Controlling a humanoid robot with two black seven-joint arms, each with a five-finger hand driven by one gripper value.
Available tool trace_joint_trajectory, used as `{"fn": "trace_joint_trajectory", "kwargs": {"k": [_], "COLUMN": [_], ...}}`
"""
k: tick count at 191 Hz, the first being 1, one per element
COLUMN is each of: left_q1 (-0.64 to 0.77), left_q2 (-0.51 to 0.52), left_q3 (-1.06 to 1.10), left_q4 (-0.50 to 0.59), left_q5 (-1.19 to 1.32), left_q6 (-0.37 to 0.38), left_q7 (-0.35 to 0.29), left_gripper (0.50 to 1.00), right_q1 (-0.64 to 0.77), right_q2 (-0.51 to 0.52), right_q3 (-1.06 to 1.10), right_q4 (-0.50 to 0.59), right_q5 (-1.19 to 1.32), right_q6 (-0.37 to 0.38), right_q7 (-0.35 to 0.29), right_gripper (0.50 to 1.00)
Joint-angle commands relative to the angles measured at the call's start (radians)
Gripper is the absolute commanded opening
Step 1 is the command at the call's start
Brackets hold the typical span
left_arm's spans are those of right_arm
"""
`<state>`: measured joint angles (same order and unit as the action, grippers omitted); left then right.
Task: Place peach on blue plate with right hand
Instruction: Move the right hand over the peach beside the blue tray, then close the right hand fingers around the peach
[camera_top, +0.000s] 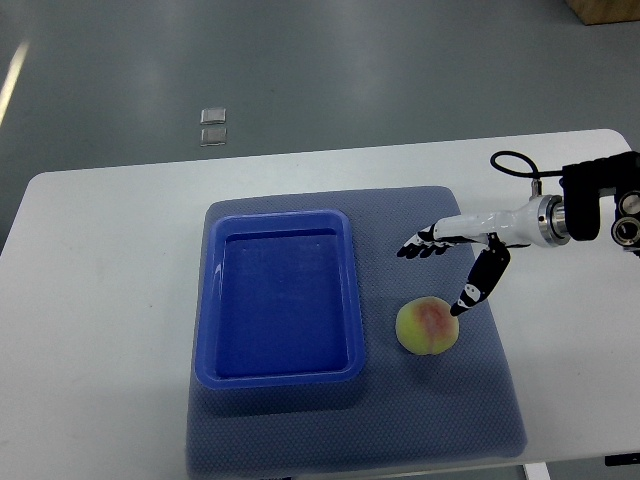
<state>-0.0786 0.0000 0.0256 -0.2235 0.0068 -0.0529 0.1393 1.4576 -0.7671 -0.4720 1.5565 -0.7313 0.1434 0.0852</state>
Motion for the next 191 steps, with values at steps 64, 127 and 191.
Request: {"fn": "trace_joint_trajectory", "kwargs": {"k": [64,127,191], "left_q1": [0.000,0.000,0.000], "left_q2": [0.000,0.000,0.000], "left_q3": [0.000,0.000,0.000], "left_q4": [-0.001,-0.001,-0.004], "left_q5": [0.001,0.001,0.001], "left_q6": [-0.001,0.001,-0.001], "left_q7": [0.000,0.000,0.000], "left_gripper": [1.000,1.000,1.000], "right_q1": [-0.155,-0.250,-0.329], "right_q2": [0.009,0.023,0.060], "right_q3": [0.026,0.090,0.104], "right_q4": [-0.004,-0.025,-0.062], "right_q5": [-0.010,-0.014,-0.040], "right_q6": [-0.076,-0.123,-0.209], "right_q7": [0.041,0.041,0.077], "right_gripper": [0.930,0.930,0.864]}}
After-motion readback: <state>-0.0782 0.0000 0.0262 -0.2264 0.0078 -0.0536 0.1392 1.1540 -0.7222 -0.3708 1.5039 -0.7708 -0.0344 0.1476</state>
